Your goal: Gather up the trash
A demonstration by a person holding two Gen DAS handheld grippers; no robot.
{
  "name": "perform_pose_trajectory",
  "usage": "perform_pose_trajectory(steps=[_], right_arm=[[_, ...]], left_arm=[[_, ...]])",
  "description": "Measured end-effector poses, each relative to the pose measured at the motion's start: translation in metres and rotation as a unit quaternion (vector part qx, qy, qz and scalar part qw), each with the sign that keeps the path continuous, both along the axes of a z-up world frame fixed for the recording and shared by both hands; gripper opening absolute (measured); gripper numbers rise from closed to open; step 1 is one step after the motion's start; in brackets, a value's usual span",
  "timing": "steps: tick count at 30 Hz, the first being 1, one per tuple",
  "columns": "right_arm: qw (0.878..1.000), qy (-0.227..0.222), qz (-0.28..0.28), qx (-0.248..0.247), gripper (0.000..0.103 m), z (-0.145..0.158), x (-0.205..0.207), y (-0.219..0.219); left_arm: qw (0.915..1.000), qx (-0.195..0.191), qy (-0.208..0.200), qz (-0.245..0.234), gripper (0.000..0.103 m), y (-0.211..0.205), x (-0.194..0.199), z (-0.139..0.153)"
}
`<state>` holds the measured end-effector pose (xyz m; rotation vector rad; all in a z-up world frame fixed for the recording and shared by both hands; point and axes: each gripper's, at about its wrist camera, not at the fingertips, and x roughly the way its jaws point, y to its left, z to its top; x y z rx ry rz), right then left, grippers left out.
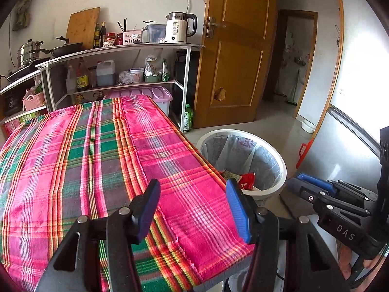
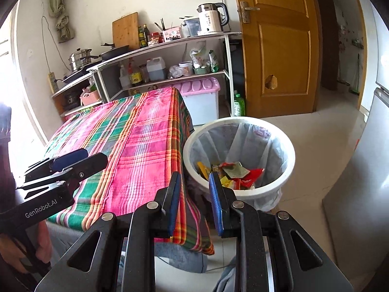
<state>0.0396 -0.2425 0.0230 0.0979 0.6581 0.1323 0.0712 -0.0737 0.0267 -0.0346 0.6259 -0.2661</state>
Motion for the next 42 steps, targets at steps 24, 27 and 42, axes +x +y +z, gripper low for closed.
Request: perform_pose_trajectory(steps=[24,27,42], right_arm=[[1.000,-0.013,0.003,-0.016,0.030,-0.004,-0.037,0.005],[1.000,-0.012,0.004,-0.016,0.030,-0.004,-0.036,0.005],[1.000,-0.012,0.005,-0.017,0.030,-0.004,-0.036,0.004]], left_arm=[[0.9999,-0.004,0.004,0.016,0.058,0.010,-0.041,-0.009],[0.9998,-0.002,0.004,0.018,0.058,0.009,-0.042,-0.009],[0.9997,-0.002,0.006,0.022,0.058,0.010,-0.041,-0.009]])
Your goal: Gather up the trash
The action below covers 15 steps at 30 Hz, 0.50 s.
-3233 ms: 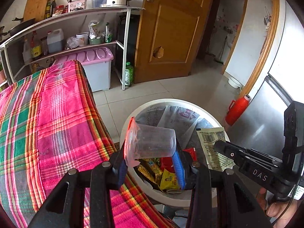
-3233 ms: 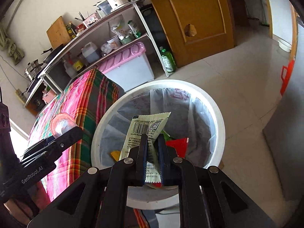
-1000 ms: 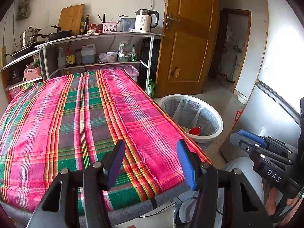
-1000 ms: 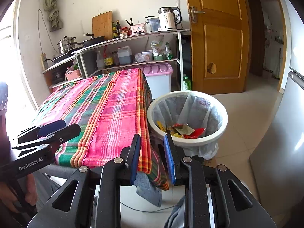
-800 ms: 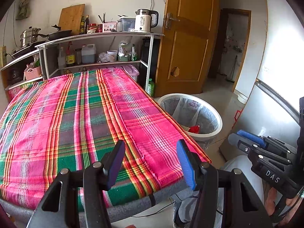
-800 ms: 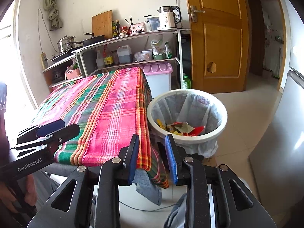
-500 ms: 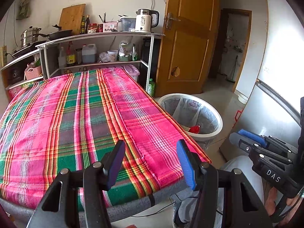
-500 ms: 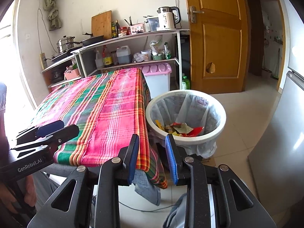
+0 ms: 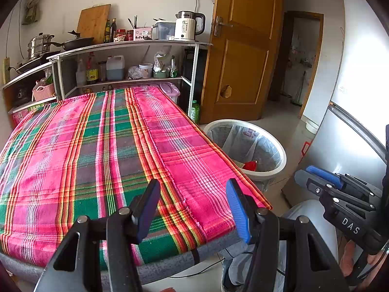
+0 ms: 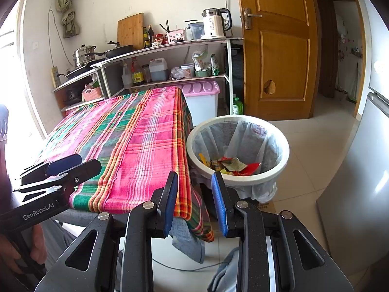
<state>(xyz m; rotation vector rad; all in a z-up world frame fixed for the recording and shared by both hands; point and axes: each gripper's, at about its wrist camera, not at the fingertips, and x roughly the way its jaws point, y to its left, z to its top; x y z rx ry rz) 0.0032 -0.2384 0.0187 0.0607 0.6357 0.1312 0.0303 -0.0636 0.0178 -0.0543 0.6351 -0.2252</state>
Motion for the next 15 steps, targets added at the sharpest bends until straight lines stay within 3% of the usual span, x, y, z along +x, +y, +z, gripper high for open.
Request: perform_pose_trajectory(steps=[15], right_arm=[[1.000,0.002,0.001,-0.001,0.030,-0.0023,0.0014,-0.0010]], left_arm=[[1.0000,0.004,-0.002,0.002,0.058,-0.0009,0.0000,0.0004]])
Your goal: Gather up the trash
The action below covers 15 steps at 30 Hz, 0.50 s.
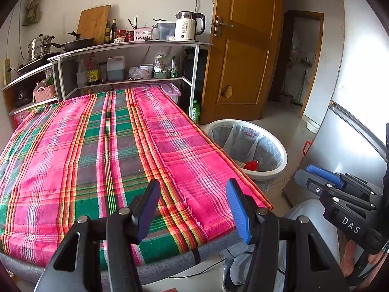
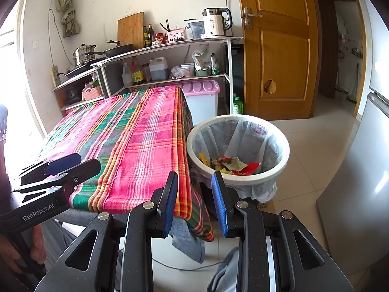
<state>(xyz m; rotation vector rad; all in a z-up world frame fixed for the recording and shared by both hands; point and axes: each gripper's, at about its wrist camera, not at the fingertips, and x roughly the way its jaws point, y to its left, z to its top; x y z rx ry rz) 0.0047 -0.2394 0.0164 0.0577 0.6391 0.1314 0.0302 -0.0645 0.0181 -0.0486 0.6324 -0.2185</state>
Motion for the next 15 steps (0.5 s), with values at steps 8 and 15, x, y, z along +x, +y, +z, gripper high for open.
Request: perform_pose_trajectory(steps=[8,15], right_arm=[[1.000,0.000,0.000,0.000,0.030,-0.0001,0.0000,0.0004],[1.000,0.000,0.000,-0.001,0.030,0.0005,-0.0002,-0.0003]], left_arm=[[1.0000,0.002,0.000,0.001,0.058,-0.0008,0.0002,0.0003],[1.0000,0.001,-0.001,0.000,0.058,-0.0011,-0.0001,0.0009]])
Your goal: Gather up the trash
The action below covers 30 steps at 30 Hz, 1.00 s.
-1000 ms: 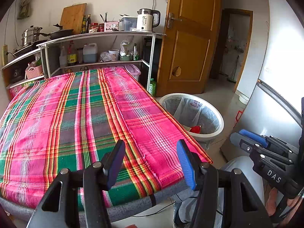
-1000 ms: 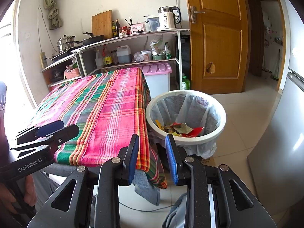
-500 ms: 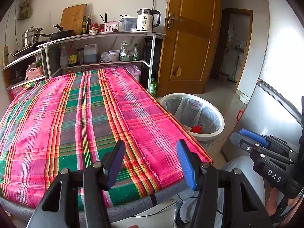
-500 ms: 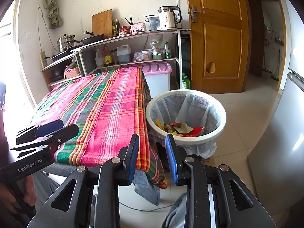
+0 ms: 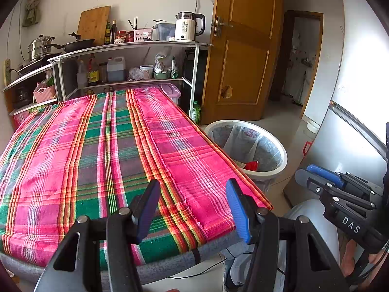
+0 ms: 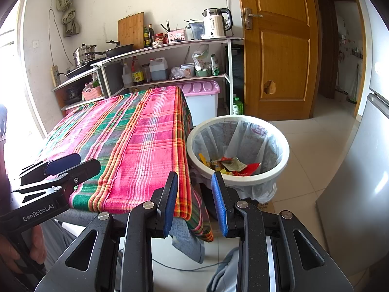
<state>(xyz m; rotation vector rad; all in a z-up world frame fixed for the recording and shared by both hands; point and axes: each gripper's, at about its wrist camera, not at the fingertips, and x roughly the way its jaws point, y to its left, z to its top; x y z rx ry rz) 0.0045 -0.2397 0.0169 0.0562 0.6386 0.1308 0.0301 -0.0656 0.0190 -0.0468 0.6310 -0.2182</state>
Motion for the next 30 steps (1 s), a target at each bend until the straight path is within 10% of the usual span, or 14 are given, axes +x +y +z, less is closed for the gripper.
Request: perform_pose_trajectory(steps=[30], right_arm=[[1.000,0.002,0.001,-0.001,0.030,-0.0001,0.0009,-0.0009]], left_arm=[[1.0000,0.004,0.002,-0.008,0.058,-0.0045,-0.0010,-0.0036]])
